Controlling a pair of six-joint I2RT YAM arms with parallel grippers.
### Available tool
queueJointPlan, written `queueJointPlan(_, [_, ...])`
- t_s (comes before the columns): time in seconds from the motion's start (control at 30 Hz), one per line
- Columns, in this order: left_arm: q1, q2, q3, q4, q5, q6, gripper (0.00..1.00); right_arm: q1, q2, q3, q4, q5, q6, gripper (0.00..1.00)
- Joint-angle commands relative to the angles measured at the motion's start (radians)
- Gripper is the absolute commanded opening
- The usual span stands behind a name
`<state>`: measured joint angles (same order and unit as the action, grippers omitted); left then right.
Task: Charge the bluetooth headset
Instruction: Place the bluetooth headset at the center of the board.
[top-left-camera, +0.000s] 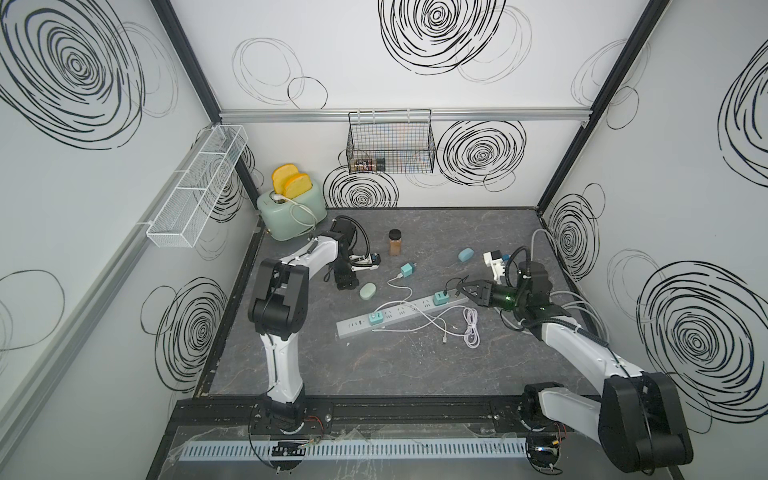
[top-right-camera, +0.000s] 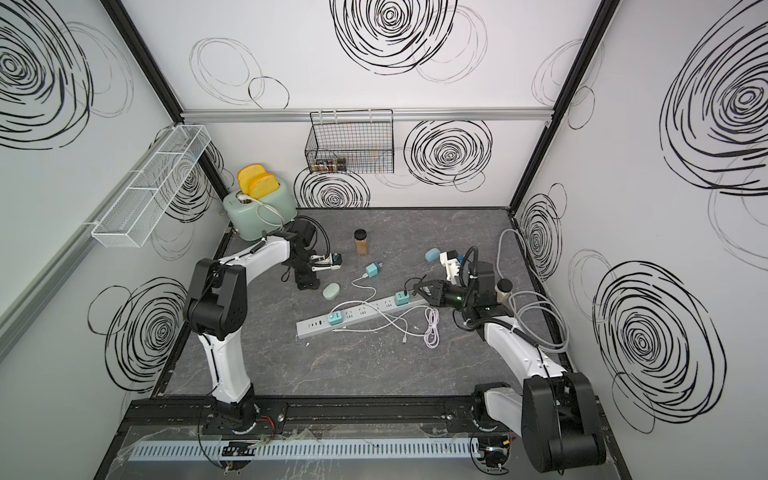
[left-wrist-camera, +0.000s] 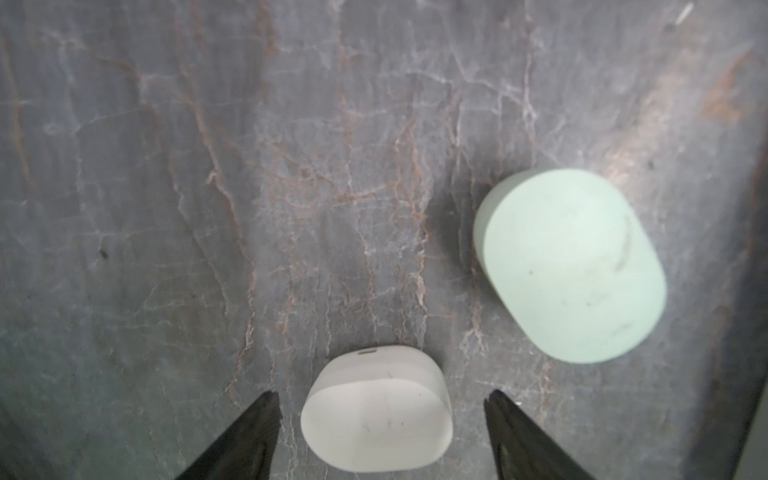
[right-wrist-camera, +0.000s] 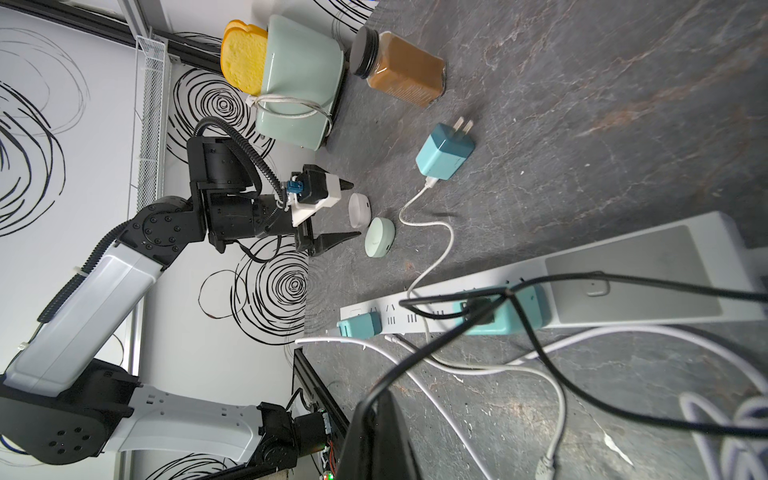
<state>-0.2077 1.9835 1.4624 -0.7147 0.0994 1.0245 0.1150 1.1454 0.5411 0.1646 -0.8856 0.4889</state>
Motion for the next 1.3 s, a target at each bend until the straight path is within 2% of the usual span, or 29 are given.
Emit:
queueJointPlan(0.0, [0.024, -0.133, -0.015, 0.072, 0.043, -0.226, 0.81, -0.006, -0.001, -0.004, 0.011, -0.002, -0.01, 0.0])
queueJointPlan(0.07, [0.027, -0.197, -0.08, 0.137, 0.013, -0.407, 0.81, -0.006, 0.001, -0.004, 0.018, -0.003, -0.007, 0.0])
queueJointPlan(0.1, [0.031, -0.224, -0.106, 0.167, -0.043, -0.598, 0.78, -0.006, 0.003, -0.004, 0.017, -0.004, -0.007, 0.0])
queueJointPlan(0.2, [0.064, -0.276, -0.129, 0.115, -0.166, -0.996, 0.73, -0.005, 0.004, -0.004, 0.015, 0.0, -0.006, 0.0])
queueJointPlan(0.3, [0.068, -0.356, -0.183, 0.067, -0.145, -1.22, 0.69, -0.003, 0.004, -0.007, 0.016, -0.003, -0.003, 0.0])
queueJointPlan(0.37, [0.054, -0.414, -0.223, 0.085, -0.074, -1.298, 0.72, 0.0, 0.001, -0.009, 0.018, -0.001, -0.001, 0.0])
queueJointPlan(0.43, [0.054, -0.435, -0.218, 0.057, -0.064, -1.394, 0.72, 0.002, -0.005, -0.008, 0.016, 0.002, -0.001, 0.0])
queueJointPlan(0.57, [0.048, -0.427, -0.219, 0.031, 0.001, -1.48, 0.69, 0.003, -0.025, -0.01, 0.009, 0.003, -0.004, 0.0])
queueJointPlan(0.67, [0.041, -0.384, -0.212, 0.0, -0.007, -1.522, 0.66, 0.003, -0.034, -0.008, -0.002, 0.008, -0.01, 0.0])
queueJointPlan(0.8, [0.047, -0.342, -0.261, 0.054, 0.046, -1.599, 0.66, 0.001, -0.041, -0.006, -0.008, 0.007, -0.014, 0.0])
queueJointPlan(0.97, [0.012, -0.251, -0.214, 0.041, 0.005, -1.602, 0.67, 0.002, -0.035, -0.007, -0.003, 0.007, -0.01, 0.0])
queueJointPlan(1.07, [0.027, -0.232, -0.219, 0.077, -0.016, -1.631, 0.67, 0.002, -0.033, -0.007, -0.001, 0.002, -0.007, 0.0])
queueJointPlan(1.27, [0.052, -0.16, -0.203, 0.132, 0.023, -1.652, 0.66, 0.0, -0.04, -0.01, -0.001, 0.004, -0.009, 0.0])
